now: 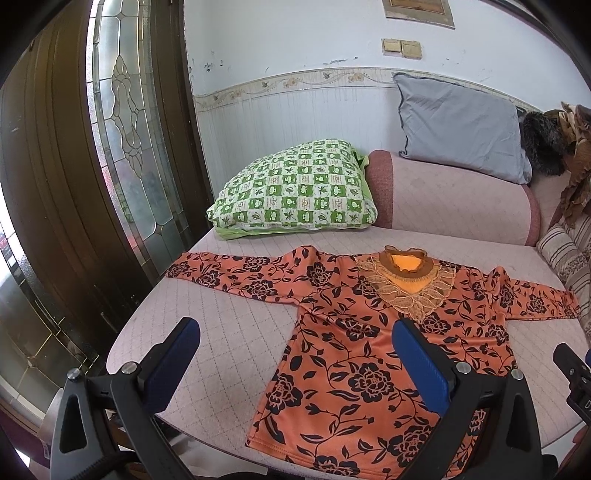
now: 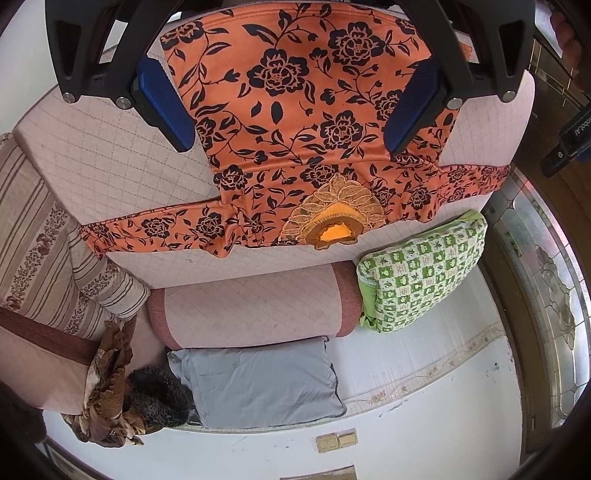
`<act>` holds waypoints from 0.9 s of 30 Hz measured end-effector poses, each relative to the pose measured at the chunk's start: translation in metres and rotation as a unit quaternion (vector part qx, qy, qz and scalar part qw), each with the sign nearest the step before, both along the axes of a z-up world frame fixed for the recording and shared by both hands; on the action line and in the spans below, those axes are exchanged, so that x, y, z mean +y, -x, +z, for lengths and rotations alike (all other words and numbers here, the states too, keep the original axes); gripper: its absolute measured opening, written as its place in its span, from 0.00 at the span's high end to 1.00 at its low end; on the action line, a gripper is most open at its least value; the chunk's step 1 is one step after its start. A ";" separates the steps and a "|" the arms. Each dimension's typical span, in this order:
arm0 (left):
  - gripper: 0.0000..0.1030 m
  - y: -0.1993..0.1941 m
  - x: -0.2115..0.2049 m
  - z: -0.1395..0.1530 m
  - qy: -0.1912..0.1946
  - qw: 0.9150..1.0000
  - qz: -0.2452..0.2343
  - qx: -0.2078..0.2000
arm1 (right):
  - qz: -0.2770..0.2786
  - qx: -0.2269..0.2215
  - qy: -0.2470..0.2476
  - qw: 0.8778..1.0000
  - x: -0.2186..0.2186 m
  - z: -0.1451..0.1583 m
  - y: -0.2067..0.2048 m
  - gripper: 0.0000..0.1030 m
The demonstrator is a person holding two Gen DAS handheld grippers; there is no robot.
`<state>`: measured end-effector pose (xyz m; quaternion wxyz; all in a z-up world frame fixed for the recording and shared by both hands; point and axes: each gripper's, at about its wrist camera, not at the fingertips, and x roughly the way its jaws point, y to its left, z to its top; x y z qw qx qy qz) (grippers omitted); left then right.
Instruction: Fold small clothes
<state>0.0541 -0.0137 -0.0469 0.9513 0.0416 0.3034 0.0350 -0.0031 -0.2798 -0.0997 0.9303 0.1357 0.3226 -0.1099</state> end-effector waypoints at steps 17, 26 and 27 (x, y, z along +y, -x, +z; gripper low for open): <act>0.00 -0.087 -0.055 -0.036 -0.009 0.999 -0.030 0.026 | -0.093 0.019 -0.015 0.995 -0.102 -0.028 -0.061 0.00; 0.00 -0.172 -0.118 -0.099 0.059 0.995 -0.061 0.060 | -0.154 0.007 -0.146 0.977 -0.275 -0.105 -0.091 0.18; 0.00 -0.182 -0.124 -0.109 0.068 0.993 -0.068 0.068 | -0.169 0.012 -0.171 0.971 -0.299 -0.119 -0.092 0.32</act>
